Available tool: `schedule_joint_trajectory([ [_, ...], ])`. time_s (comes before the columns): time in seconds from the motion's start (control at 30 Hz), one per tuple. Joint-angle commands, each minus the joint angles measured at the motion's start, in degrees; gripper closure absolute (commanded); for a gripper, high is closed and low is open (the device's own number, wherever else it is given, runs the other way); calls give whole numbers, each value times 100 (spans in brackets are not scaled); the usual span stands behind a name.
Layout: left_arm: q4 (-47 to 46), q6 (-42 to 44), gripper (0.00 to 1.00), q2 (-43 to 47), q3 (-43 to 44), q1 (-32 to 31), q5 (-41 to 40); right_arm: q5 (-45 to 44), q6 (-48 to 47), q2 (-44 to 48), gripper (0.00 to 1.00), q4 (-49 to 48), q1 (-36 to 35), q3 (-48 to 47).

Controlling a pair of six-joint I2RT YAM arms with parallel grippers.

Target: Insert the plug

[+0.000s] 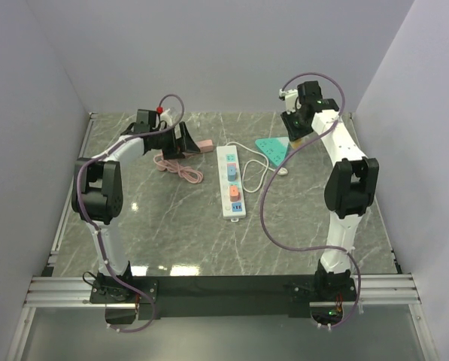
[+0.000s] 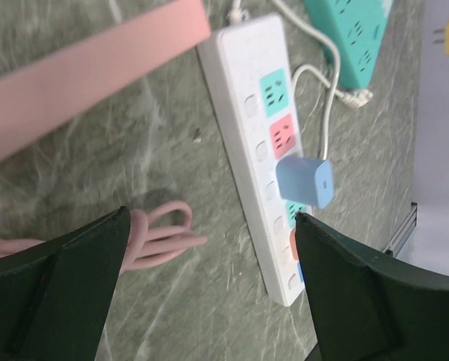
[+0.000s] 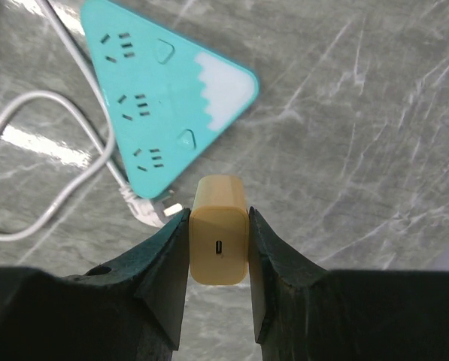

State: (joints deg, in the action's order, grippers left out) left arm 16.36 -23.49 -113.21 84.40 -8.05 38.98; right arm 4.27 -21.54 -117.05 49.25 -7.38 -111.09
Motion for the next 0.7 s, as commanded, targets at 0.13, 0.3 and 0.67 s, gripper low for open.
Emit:
schedule_joint_trajectory([
  [0.13,-256,125,3,343,-441,-91,145,390,-456,-115,100,-170,-9,-53],
  [0.3,-29,406,4,291,-214,-135,505,267,-544,-256,100,-179,-194,-106],
  [0.67,51,660,4,527,-433,-144,751,83,-711,-503,100,-170,-633,34],
])
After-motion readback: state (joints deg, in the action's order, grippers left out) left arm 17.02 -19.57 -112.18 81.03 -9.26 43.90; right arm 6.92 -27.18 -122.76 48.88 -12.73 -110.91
